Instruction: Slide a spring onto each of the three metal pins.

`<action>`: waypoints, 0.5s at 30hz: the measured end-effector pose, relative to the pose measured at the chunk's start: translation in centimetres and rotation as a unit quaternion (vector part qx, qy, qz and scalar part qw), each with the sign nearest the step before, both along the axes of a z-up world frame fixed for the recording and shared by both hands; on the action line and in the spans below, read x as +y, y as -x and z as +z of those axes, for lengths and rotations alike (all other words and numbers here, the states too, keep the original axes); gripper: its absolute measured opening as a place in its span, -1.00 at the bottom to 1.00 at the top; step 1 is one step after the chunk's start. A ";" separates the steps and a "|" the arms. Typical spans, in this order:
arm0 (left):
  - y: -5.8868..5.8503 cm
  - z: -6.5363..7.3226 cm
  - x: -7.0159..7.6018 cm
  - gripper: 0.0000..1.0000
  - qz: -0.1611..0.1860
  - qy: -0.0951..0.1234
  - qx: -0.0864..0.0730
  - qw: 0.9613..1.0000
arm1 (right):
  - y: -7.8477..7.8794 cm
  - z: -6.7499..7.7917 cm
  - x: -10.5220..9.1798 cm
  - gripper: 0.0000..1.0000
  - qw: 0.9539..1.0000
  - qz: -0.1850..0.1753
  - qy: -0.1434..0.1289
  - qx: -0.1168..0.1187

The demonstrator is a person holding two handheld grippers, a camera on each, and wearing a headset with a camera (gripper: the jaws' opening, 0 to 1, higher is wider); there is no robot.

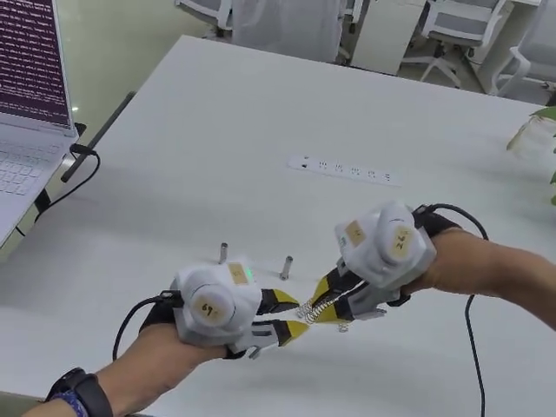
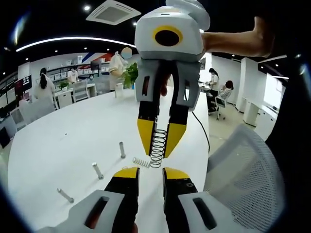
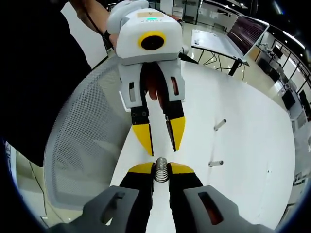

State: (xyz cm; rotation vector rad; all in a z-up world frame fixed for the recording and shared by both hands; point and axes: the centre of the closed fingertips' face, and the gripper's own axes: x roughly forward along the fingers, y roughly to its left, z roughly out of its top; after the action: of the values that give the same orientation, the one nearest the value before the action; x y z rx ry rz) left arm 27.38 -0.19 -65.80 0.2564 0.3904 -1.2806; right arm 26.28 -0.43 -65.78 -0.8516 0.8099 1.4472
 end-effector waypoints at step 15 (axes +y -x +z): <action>-2.5 0.4 3.7 -0.61 0.063 0.002 0.008 0.998 | -2.6 -0.8 -1.0 -0.83 0.999 -0.047 0.007 -0.001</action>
State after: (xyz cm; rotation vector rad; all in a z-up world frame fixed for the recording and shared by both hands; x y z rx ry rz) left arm 29.83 3.52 -65.42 0.2156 0.4109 -1.1598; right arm 28.83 -1.40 -66.59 -0.8139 0.8490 1.3592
